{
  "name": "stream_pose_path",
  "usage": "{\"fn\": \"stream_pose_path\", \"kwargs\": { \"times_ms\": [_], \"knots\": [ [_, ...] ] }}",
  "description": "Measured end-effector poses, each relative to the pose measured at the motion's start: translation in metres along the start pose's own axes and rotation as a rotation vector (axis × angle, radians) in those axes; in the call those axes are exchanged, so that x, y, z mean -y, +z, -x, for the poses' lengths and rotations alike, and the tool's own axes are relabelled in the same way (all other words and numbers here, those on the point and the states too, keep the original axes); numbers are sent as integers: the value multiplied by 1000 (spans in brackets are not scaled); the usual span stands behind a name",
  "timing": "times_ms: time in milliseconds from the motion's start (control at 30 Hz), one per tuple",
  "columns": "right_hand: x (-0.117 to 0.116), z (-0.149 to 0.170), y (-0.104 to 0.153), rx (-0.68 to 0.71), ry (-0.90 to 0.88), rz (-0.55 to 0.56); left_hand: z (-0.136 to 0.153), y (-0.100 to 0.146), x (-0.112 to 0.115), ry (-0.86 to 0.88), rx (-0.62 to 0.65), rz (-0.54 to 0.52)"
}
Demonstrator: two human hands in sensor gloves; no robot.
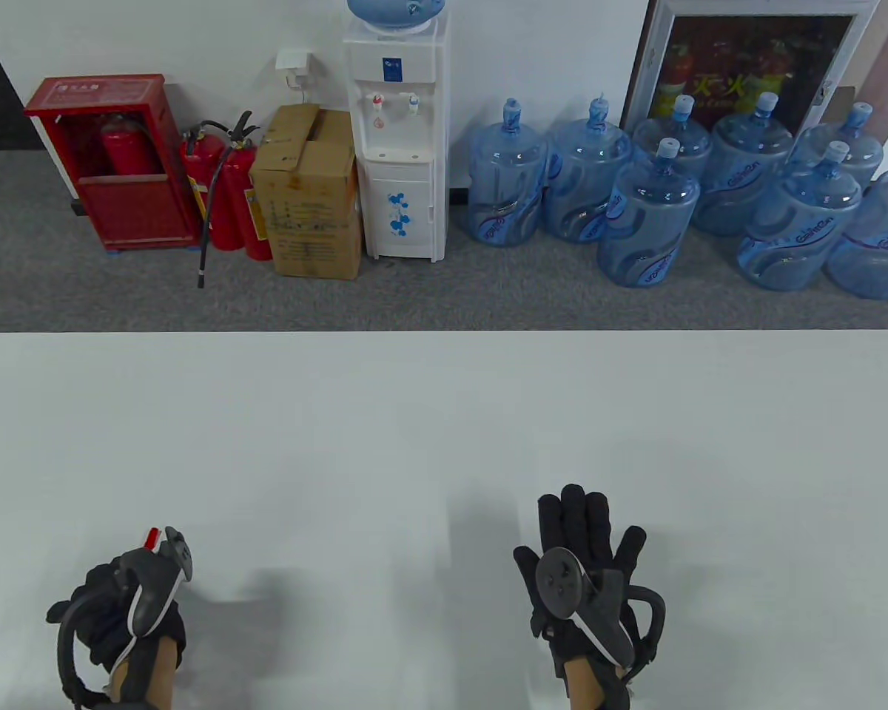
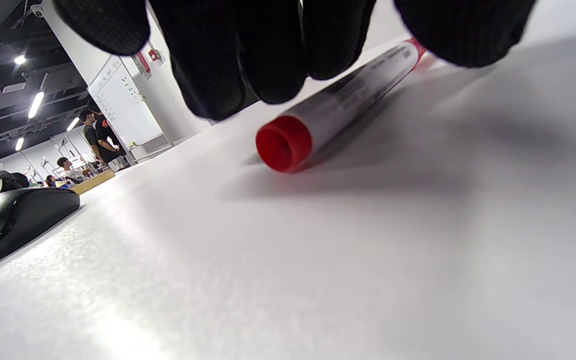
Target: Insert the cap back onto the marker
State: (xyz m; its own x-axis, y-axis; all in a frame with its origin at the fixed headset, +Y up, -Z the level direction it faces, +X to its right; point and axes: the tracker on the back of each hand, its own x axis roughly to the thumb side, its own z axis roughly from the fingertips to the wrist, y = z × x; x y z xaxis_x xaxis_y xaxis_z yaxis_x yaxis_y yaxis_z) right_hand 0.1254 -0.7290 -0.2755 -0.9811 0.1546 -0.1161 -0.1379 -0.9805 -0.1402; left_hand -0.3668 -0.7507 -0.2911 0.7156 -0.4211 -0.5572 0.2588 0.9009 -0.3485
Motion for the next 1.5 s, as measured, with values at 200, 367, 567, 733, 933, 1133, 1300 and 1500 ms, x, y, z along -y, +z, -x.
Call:
{"fn": "stream_pose_path", "kwargs": {
  "times_ms": [200, 367, 567, 733, 933, 1133, 1300, 1500],
  "knots": [
    [0, -2, 0, 8, 10, 0, 2, 13, -18, 25, 0, -77],
    [0, -4, 0, 18, 24, 9, 0, 24, -30, 46, 14, -166],
    [0, -6, 1, 23, 21, 13, -7, 45, -51, 107, 86, -395],
    [0, -5, 1, 17, 18, 10, -21, 68, -65, 190, 212, -600],
    [0, -10, 1, 30, 24, 15, -33, 96, -78, 278, 324, -736],
    [2, -12, 2, 28, 34, 34, -57, 125, -77, 288, 474, -813],
    [-1, -18, 4, 43, 42, 24, -75, 136, -75, 238, 547, -802],
    [-5, -29, 6, 73, 49, 11, -91, 123, -61, 165, 577, -620]
  ]
}}
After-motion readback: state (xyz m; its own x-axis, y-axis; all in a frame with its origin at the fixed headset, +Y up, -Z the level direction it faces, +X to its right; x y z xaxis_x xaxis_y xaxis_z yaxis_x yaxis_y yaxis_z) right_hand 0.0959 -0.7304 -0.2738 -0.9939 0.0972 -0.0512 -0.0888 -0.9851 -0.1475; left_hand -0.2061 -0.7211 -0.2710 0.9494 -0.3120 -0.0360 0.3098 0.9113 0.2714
